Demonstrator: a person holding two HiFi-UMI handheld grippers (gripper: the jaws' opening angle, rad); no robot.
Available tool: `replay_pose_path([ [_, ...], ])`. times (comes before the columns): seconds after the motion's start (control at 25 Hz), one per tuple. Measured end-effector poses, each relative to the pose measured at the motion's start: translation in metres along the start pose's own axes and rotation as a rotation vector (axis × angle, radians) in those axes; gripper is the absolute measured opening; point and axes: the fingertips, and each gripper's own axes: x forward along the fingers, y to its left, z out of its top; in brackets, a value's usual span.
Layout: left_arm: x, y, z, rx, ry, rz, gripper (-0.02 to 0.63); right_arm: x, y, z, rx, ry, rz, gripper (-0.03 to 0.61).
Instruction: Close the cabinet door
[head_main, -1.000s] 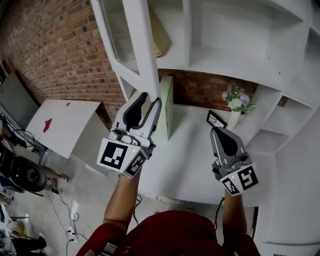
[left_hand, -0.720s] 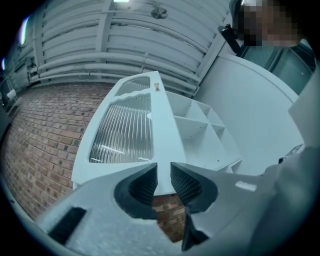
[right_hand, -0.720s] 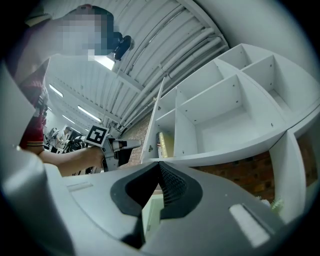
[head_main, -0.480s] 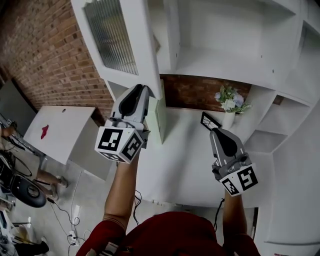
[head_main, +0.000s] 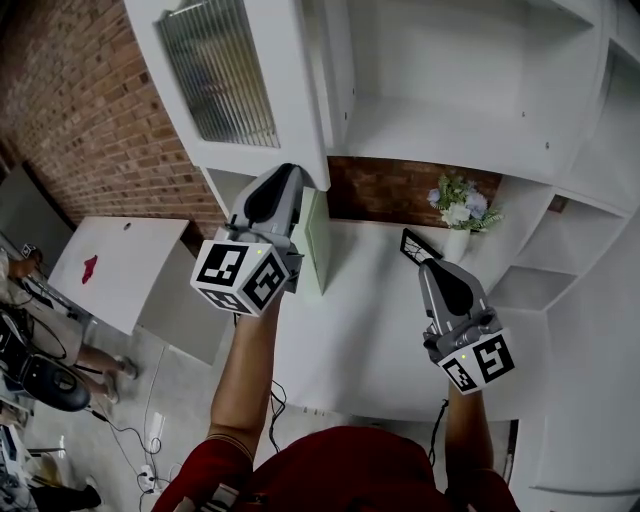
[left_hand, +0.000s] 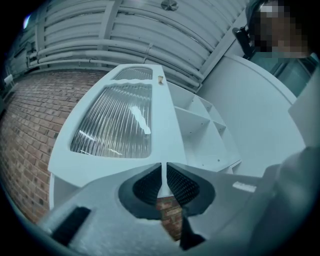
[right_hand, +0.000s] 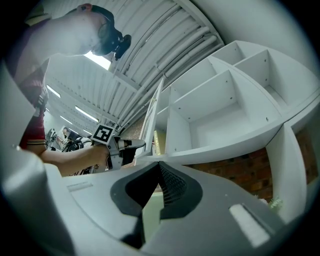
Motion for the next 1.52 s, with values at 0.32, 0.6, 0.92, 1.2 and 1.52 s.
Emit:
replay_pose_path([
  [0.32, 0.021, 0.006, -0.009, 0.026, 0.024, -0.001, 0.017, 0.006, -0.007, -0.009, 0.015, -0.001, 0.0, 0.014],
  [0.6, 0.035, 0.012, -0.014, 0.034, 0.033, 0.002, 0.003, 0.01, -0.009, -0.014, 0.014, 0.005, -0.005, 0.013],
  [0.92, 0.047, 0.017, -0.018, 0.036, 0.036, 0.006, 0.0, 0.013, -0.011, -0.016, 0.01, 0.012, -0.017, 0.013],
  [1.2, 0.056, 0.021, -0.022, 0.033, 0.035, 0.008, 0.0, 0.015, -0.015, -0.02, 0.008, 0.02, -0.03, 0.013],
  [1.52, 0.062, 0.023, -0.024, 0.035, 0.021, 0.006, -0.002, 0.015, -0.019, -0.025, 0.012, 0.031, -0.047, 0.014],
])
